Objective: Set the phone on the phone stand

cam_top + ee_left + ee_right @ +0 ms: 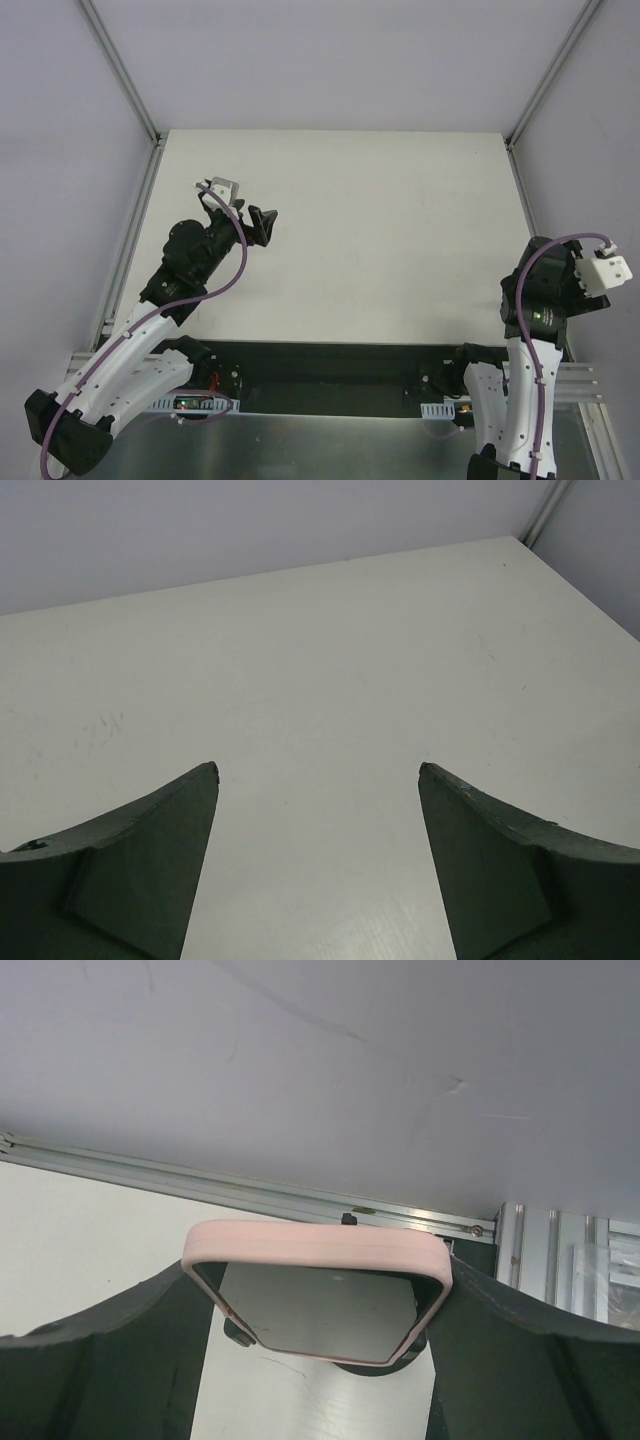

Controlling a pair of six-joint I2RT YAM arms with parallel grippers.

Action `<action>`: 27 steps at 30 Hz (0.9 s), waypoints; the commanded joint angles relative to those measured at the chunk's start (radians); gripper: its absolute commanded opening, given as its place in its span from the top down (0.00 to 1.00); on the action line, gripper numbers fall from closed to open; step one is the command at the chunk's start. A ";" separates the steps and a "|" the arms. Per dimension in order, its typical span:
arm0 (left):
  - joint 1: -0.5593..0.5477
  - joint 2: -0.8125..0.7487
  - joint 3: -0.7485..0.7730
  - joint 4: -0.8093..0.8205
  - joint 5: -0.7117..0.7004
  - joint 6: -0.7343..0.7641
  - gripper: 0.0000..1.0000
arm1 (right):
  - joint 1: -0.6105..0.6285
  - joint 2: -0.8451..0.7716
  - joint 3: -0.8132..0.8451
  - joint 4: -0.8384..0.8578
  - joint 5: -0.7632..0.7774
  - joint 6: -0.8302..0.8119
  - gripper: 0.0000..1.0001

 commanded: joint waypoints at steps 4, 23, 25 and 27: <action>0.007 -0.003 0.042 0.030 0.026 -0.023 0.20 | 0.006 -0.011 0.009 -0.026 -0.104 -0.032 0.03; 0.007 0.016 0.044 0.028 0.046 -0.036 0.21 | 0.092 0.015 0.398 -0.190 -0.348 -0.351 0.03; 0.007 0.019 0.044 0.028 0.046 -0.035 0.21 | 0.121 0.059 0.439 -0.201 -0.448 -0.400 0.03; 0.007 0.022 0.044 0.028 0.046 -0.036 0.21 | 0.190 0.078 0.447 -0.201 -0.579 -0.431 0.03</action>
